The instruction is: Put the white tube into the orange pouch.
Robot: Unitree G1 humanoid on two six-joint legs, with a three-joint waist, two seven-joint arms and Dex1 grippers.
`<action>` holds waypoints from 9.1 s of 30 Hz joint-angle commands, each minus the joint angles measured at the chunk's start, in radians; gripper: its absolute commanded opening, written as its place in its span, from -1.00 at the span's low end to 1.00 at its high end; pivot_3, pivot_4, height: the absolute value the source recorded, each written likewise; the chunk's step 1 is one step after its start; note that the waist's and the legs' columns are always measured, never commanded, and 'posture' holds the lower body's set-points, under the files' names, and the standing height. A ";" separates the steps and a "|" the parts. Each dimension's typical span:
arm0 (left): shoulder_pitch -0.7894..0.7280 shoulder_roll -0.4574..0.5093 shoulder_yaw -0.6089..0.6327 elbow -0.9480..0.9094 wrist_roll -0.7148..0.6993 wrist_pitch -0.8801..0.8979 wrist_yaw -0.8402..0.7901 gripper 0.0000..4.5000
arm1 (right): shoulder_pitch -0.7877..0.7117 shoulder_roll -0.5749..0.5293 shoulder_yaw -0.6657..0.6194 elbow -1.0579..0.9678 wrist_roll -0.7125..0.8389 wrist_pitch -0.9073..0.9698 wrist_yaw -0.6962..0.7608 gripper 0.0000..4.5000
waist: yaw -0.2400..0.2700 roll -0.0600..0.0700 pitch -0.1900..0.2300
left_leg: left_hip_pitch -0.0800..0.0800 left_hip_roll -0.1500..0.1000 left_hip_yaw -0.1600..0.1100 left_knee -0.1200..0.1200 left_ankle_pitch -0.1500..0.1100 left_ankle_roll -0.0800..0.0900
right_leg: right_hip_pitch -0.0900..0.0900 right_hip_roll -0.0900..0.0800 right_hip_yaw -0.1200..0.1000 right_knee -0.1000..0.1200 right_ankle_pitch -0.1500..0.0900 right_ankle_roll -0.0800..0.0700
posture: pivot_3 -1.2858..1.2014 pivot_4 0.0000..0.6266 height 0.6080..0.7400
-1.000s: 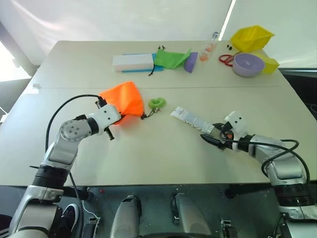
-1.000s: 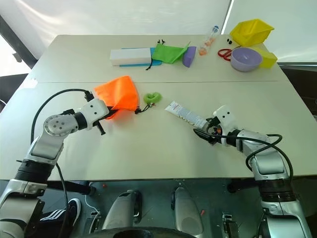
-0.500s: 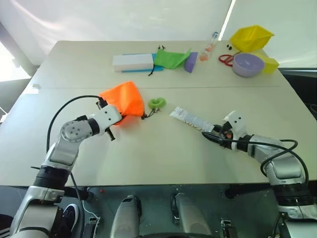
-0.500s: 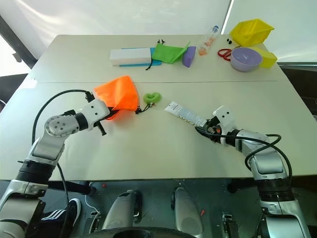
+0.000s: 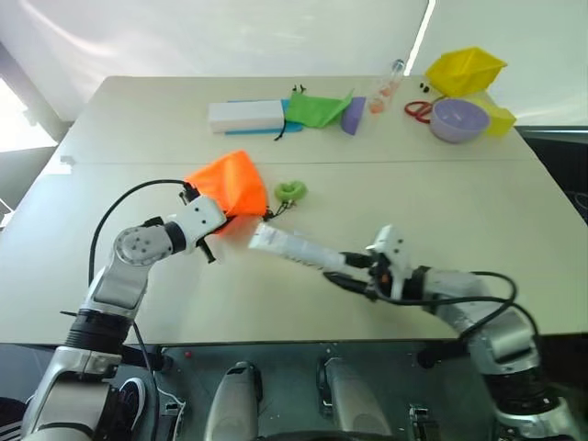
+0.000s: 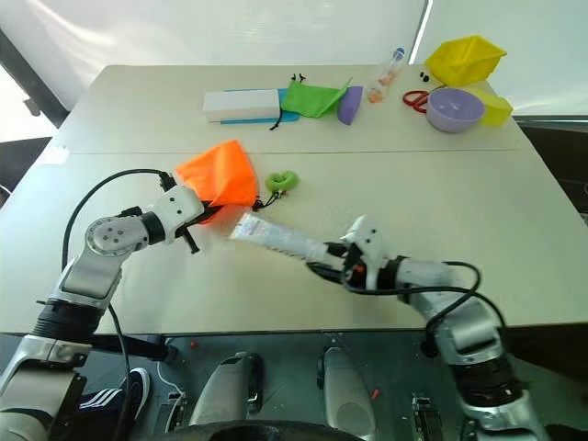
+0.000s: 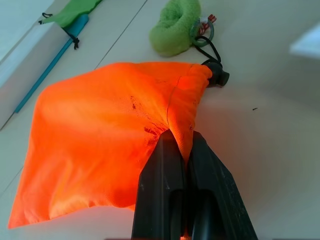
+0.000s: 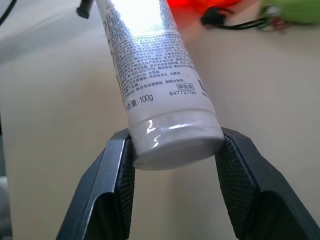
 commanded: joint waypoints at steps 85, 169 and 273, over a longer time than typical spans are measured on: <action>0.033 -0.033 -0.003 -0.178 -0.030 0.112 0.013 -1.00 | -0.570 0.668 0.107 0.742 -0.287 -0.189 -0.325 0.97 | -0.030 0.000 0.000 | -0.005 0.000 -0.001 0.000 0.000 0.001 | -0.009 0.002 0.001 0.012 0.000 -0.001 | 0.03 -0.52 1.00; 0.044 0.103 0.039 -0.095 -0.295 0.158 -0.427 0.23 | -0.207 0.361 -0.119 0.142 -0.188 0.126 -0.492 -1.00 | -0.028 0.000 0.000 | -0.011 0.000 0.000 0.001 0.000 0.000 | -0.015 0.001 0.002 0.011 0.000 -0.001 | 0.03 -0.52 1.00; -0.518 -0.138 -0.165 0.709 0.025 -0.304 -0.743 -0.69 | -0.316 0.268 -0.246 0.406 -0.239 -0.106 -0.630 -1.00 | -0.025 0.000 0.000 | -0.010 -0.001 -0.003 0.003 0.001 0.001 | -0.012 0.003 0.002 0.012 0.000 0.000 | 0.03 -0.52 1.00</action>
